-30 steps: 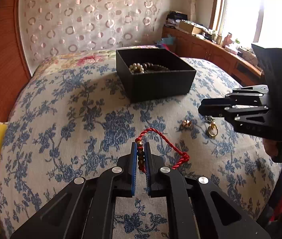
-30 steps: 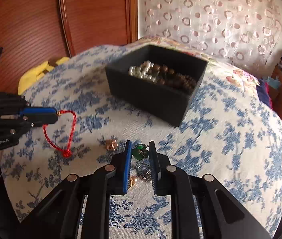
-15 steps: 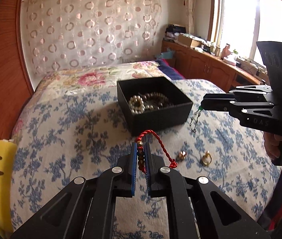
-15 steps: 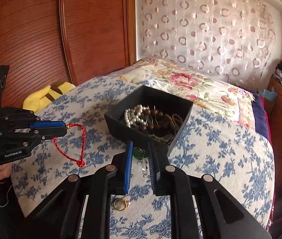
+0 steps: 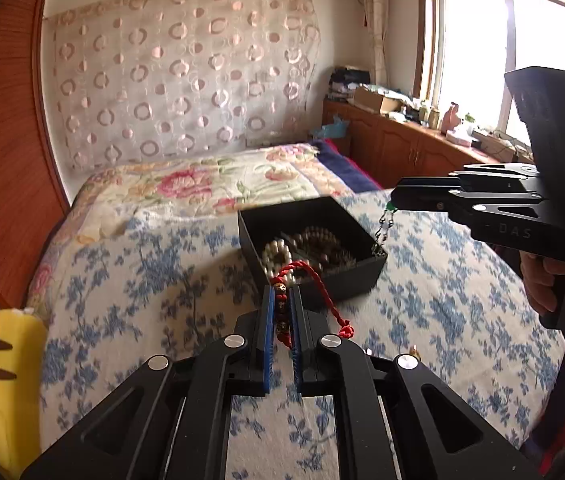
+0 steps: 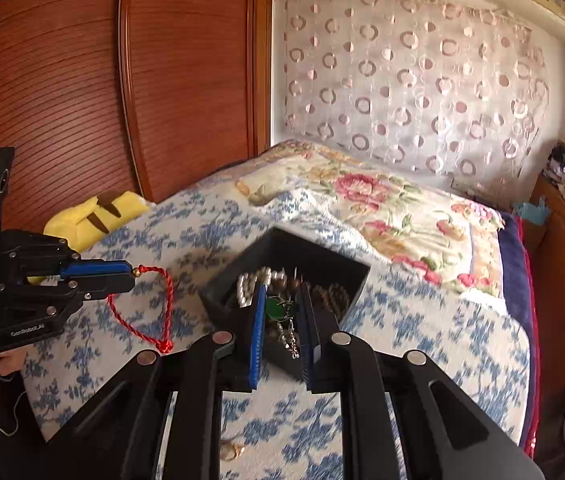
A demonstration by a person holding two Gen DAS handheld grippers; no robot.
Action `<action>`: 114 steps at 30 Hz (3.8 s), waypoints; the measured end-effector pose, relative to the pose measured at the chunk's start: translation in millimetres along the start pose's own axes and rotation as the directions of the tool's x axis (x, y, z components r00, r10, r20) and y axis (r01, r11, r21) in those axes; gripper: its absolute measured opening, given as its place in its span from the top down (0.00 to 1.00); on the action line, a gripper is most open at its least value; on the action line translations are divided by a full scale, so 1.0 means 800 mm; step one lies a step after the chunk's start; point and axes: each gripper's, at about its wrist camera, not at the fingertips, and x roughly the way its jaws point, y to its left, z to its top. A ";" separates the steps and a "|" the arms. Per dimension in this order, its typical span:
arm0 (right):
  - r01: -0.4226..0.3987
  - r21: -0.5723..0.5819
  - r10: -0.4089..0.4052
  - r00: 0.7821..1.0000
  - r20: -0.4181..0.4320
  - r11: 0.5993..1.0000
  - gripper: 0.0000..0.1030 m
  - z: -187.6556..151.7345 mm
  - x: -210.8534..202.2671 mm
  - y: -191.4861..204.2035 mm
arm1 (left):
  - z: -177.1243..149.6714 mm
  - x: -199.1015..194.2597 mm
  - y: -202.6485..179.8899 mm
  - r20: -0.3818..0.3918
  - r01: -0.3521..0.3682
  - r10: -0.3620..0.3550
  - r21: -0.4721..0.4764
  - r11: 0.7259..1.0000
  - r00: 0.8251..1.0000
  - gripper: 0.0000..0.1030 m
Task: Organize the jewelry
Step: 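Release the red bracelet into the box with left tool while right tool releases the earring, then grasp the gold flower earring with the left tool while the right tool grasps the gold ring, then release the gold earring into the box with the left tool while the right tool releases the ring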
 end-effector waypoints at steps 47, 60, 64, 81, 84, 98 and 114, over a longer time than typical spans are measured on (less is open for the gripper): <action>0.004 0.129 0.010 0.994 -0.109 0.992 0.80 -0.084 0.024 -0.044 | 0.043 0.089 -0.020 -0.048 0.047 -0.045 0.035 0.998 0.998 0.65; -0.049 0.073 0.063 0.976 -0.209 0.996 0.68 -0.144 0.019 0.031 | -0.042 0.067 -0.025 -0.144 0.063 -0.058 0.033 0.997 0.988 0.65; -0.038 0.065 0.053 0.969 -0.243 0.997 0.68 -0.152 0.035 0.035 | -0.052 0.061 -0.025 -0.151 0.060 -0.055 0.029 0.998 0.987 0.65; 0.000 0.058 0.013 0.977 -0.213 0.998 0.89 -0.144 0.026 0.018 | -0.063 0.078 -0.064 -0.197 0.137 -0.122 0.060 0.989 0.973 0.64; 0.008 0.077 0.008 0.979 -0.204 0.997 0.89 -0.144 0.022 0.008 | -0.066 0.089 -0.071 -0.221 0.150 -0.133 0.064 0.987 0.966 0.64; 0.024 0.073 -0.013 0.989 -0.147 0.997 0.89 -0.125 0.005 0.001 | -0.066 0.104 -0.083 -0.248 0.126 -0.093 0.121 0.985 0.964 0.86; -0.002 0.068 0.006 0.998 -0.061 0.998 0.89 -0.042 0.056 -0.022 | 0.017 0.083 -0.033 -0.095 0.047 -0.042 0.051 0.998 0.995 0.86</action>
